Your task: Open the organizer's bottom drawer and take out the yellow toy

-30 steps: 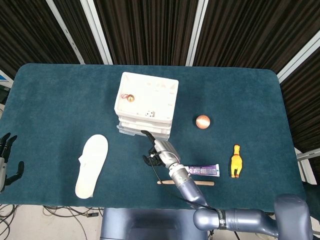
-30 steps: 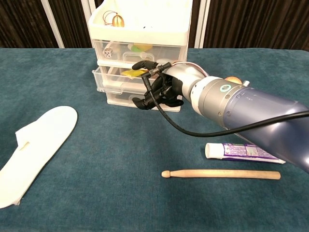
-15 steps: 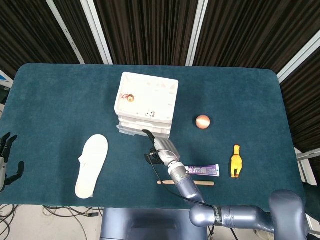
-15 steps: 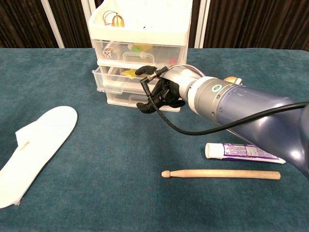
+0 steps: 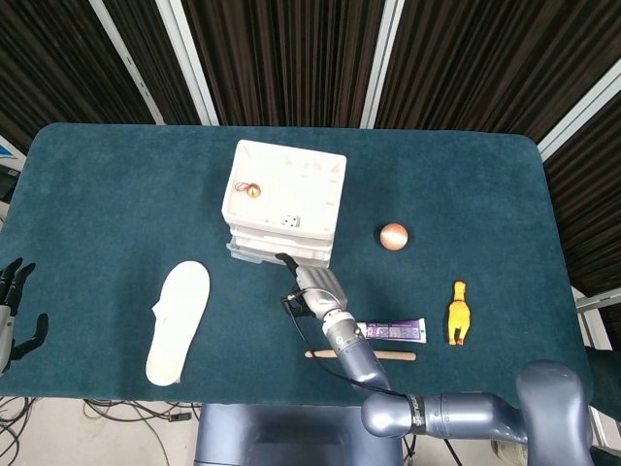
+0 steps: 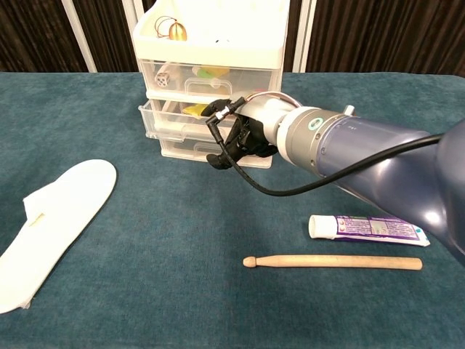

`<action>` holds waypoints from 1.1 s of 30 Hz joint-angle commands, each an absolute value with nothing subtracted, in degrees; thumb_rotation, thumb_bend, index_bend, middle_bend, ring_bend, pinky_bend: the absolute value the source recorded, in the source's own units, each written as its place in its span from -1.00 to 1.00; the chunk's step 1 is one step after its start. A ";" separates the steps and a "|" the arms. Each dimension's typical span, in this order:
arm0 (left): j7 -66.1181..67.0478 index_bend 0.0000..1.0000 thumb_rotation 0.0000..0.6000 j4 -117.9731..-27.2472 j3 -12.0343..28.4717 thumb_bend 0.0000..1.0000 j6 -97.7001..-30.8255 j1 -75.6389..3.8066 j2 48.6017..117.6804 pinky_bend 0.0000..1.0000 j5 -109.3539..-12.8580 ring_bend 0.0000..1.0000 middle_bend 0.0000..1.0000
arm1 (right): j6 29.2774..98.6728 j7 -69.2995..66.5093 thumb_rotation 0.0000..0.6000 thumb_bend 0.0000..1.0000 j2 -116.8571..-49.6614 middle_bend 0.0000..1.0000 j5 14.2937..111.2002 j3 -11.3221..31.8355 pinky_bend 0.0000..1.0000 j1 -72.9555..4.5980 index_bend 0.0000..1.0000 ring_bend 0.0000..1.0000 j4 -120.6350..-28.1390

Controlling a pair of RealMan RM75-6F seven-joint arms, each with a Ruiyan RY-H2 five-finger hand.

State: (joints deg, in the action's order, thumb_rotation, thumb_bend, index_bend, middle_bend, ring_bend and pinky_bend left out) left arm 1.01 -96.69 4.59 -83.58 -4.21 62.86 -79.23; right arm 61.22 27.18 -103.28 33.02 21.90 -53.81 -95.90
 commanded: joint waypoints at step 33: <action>1.37 -0.88 1.00 -96.89 4.62 -0.08 -83.53 -4.24 62.80 -1.00 -78.80 -1.00 -1.00 | 60.16 28.19 1.00 -0.04 -99.25 0.86 27.85 20.36 1.00 -56.79 -0.61 1.00 -100.69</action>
State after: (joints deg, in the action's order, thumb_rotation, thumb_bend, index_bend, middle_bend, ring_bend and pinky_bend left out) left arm 1.37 -96.89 4.62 -83.53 -4.24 62.80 -78.80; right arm 60.15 28.16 -99.30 27.84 20.42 -56.75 -100.63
